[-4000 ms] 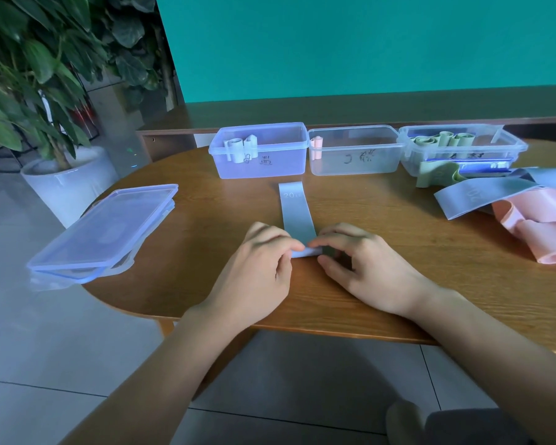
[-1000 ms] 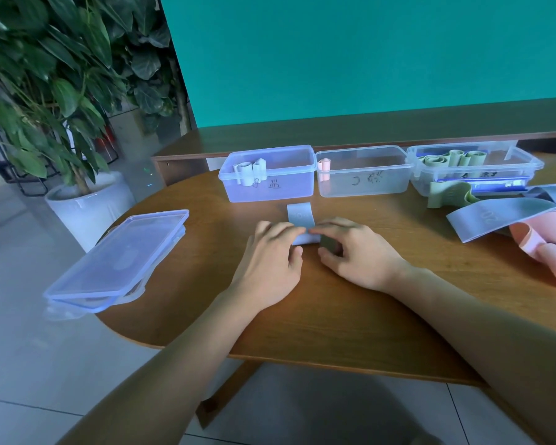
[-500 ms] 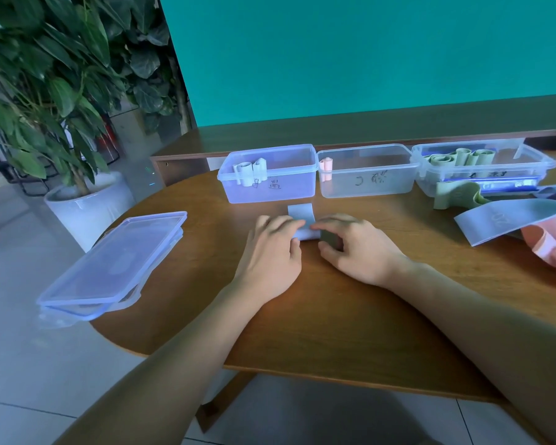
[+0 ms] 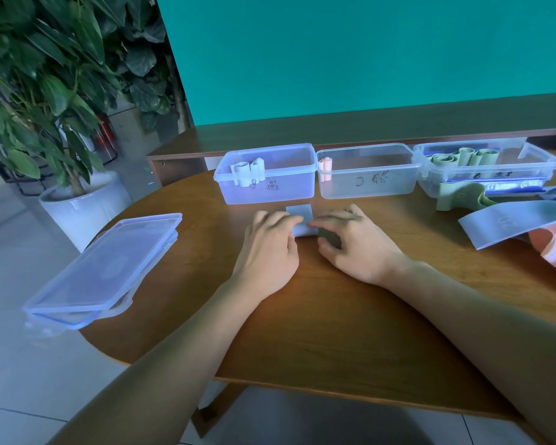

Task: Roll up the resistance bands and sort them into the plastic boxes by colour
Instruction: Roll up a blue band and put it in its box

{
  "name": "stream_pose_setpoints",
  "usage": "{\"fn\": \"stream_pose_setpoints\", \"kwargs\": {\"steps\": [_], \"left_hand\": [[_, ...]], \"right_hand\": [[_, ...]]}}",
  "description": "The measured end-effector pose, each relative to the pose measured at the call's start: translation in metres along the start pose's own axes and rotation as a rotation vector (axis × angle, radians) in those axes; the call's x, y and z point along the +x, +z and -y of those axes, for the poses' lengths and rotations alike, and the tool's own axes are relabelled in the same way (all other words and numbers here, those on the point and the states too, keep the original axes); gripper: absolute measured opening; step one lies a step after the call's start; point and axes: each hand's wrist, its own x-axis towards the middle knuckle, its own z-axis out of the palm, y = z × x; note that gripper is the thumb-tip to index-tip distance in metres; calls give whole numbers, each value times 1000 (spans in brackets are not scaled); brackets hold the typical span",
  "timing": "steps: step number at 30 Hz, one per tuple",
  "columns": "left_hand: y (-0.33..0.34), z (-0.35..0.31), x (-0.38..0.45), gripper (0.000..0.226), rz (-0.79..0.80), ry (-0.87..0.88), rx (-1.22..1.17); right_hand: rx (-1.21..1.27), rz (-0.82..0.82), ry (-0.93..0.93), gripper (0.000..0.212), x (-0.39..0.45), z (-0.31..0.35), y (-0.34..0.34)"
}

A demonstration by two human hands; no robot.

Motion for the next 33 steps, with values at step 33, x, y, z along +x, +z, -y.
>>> {"fn": "stream_pose_setpoints", "kwargs": {"steps": [33], "left_hand": [[9, 6, 22, 42, 95, -60, 88]], "right_hand": [[21, 135, 101, 58, 33, -7, 4]]}}
